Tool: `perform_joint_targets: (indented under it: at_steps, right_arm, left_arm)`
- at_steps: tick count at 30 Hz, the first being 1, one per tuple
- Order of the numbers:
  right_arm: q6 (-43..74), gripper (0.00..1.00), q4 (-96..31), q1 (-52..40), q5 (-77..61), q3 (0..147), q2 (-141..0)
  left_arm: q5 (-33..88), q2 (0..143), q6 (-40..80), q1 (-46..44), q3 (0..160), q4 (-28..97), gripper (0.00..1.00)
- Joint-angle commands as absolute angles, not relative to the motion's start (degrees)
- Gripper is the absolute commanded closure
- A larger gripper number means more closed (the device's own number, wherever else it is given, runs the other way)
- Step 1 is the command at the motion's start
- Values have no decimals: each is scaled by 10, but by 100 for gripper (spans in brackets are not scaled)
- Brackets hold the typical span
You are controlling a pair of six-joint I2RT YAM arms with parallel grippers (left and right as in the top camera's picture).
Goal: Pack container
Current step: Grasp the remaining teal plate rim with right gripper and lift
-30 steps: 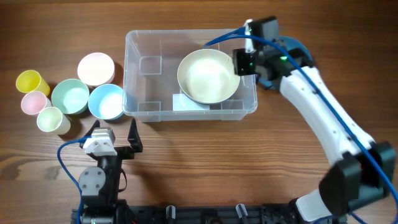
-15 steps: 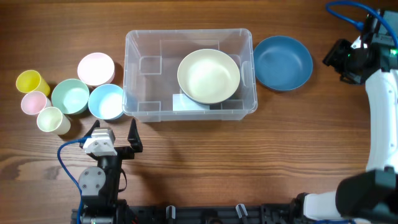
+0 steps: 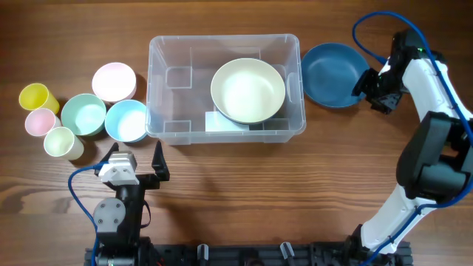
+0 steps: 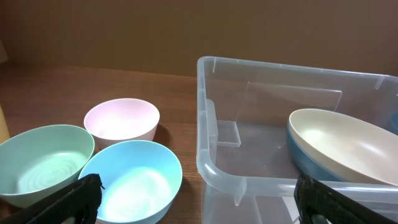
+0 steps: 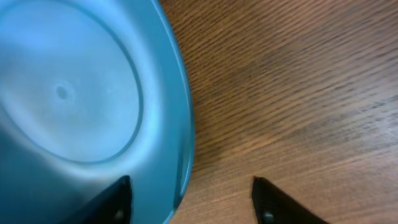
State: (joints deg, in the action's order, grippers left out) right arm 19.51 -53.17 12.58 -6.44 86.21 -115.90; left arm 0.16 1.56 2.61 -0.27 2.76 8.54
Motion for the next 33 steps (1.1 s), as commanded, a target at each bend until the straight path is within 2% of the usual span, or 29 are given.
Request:
perform_joint_targets:
  at_steps: [1, 3, 4, 7, 10, 20, 27, 33]
  right_arm:
    - [188, 62, -525, 124, -76, 856, -1172]
    - [188, 80, -523, 124, -76, 856, -1172]
    - [188, 84, -524, 124, -76, 856, -1172]
    - [185, 84, -525, 124, -76, 856, -1172]
    - [182, 96, -526, 124, -74, 856, -1172]
    - [180, 96, -535, 151, -45, 856, -1105]
    - [182, 96, -569, 174, 63, 856, -943]
    - [163, 96, -566, 143, 27, 856, -816]
  left_arm:
    - [10, 15, 17, -6, 22, 83, 0]
    - [11, 15, 17, -6, 22, 83, 0]
    - [10, 15, 17, -6, 22, 83, 0]
    - [10, 15, 17, -6, 22, 83, 0]
    - [11, 15, 17, -6, 22, 83, 0]
    - [10, 15, 17, -6, 22, 83, 0]
    - [10, 15, 17, -6, 22, 83, 0]
    - [10, 15, 17, -6, 22, 83, 0]
